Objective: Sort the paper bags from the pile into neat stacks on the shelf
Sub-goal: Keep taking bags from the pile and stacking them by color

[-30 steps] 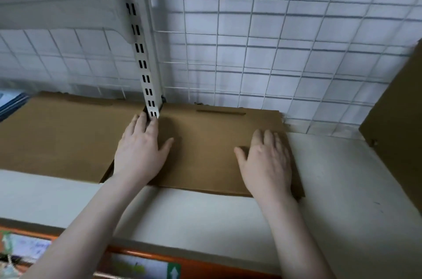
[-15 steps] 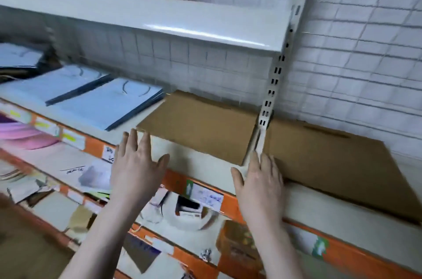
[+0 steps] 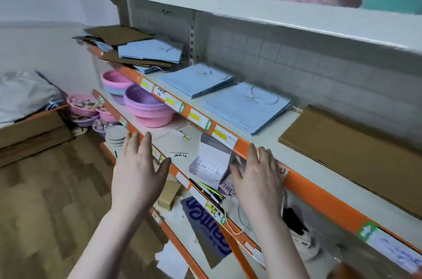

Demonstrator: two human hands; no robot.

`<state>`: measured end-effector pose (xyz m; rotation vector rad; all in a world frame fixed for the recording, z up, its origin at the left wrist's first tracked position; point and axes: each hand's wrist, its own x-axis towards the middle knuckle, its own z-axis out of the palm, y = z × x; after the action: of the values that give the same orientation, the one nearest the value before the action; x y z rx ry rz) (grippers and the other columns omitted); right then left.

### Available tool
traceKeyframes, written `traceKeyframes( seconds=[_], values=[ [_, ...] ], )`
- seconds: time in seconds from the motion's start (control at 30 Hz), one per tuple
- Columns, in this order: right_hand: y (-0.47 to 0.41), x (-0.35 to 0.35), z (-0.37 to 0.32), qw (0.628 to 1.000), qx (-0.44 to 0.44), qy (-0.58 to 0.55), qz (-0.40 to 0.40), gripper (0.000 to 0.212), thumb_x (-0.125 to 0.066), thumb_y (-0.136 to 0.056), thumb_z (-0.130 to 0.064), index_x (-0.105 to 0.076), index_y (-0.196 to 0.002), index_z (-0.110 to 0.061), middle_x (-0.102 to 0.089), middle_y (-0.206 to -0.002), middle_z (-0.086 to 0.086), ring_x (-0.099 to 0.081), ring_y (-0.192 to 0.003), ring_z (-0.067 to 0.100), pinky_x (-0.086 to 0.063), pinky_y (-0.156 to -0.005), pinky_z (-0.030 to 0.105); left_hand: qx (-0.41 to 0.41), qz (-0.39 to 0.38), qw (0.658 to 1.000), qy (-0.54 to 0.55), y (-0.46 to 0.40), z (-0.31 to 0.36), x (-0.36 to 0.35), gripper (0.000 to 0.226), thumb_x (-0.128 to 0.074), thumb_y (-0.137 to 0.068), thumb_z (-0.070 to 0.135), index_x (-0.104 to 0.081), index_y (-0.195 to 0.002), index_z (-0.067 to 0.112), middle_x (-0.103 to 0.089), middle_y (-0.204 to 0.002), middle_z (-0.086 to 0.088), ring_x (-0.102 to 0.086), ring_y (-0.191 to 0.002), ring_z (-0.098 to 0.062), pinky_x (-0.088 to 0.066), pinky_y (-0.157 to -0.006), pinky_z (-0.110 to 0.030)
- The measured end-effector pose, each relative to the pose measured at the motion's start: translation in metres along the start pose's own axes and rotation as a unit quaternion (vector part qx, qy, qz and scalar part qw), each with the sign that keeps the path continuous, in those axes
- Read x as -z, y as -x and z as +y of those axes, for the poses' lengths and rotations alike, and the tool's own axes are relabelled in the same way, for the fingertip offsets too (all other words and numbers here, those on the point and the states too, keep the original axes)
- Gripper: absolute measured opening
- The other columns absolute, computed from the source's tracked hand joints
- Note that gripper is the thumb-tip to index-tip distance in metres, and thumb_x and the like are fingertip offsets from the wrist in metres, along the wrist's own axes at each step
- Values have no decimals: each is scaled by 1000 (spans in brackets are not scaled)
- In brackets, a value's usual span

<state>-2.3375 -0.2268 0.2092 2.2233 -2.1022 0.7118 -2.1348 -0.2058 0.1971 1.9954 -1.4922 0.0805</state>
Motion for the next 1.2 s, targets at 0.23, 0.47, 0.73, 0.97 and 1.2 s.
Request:
traceKeyframes(
  seconds=[0.23,0.47,0.73,0.97,1.2],
  values=[
    [-73,-52,-73,1000,23,-16,6,61,-44,-95,-40,-29,-145,-9,-35,-145,13,-26,-137,28,-21,-112,36,21,31,999,-15,-75,-73,-4,70,-74,-77,23,-45,-135,-1,-41,-140,-26,-32,-134,-41,-27,-110,-48],
    [-201,-127,-156,996,17,-60,65,56,-69,-81,-26,-53,-126,2,-55,-120,27,-49,-116,42,-41,-98,48,12,52,996,-72,-221,-140,-18,68,-78,-72,22,-50,-130,-3,-46,-136,-29,-36,-131,-46,-31,-107,-52],
    [-331,-183,-258,994,34,-86,60,55,-67,-82,-25,-52,-129,1,-53,-125,25,-47,-120,41,-38,-101,47,32,64,994,-79,-369,-208,-30,68,-74,-78,26,-47,-134,-2,-43,-139,-27,-35,-132,-43,-31,-107,-53],
    [-402,-231,-329,996,27,-55,63,55,-65,-84,-27,-51,-130,1,-53,-127,23,-47,-120,39,-40,-101,47,10,56,997,-46,-481,-269,-45,65,-66,-85,27,-40,-139,4,-34,-145,-26,-28,-136,-41,-23,-111,-49],
    [-468,-285,-438,997,-40,-23,66,58,-55,-90,-32,-41,-138,-4,-45,-135,20,-38,-128,36,-29,-106,43,-45,21,999,1,-615,-364,-58,66,-63,-86,30,-38,-141,2,-29,-148,-25,-21,-140,-37,-17,-113,-43]
  ],
)
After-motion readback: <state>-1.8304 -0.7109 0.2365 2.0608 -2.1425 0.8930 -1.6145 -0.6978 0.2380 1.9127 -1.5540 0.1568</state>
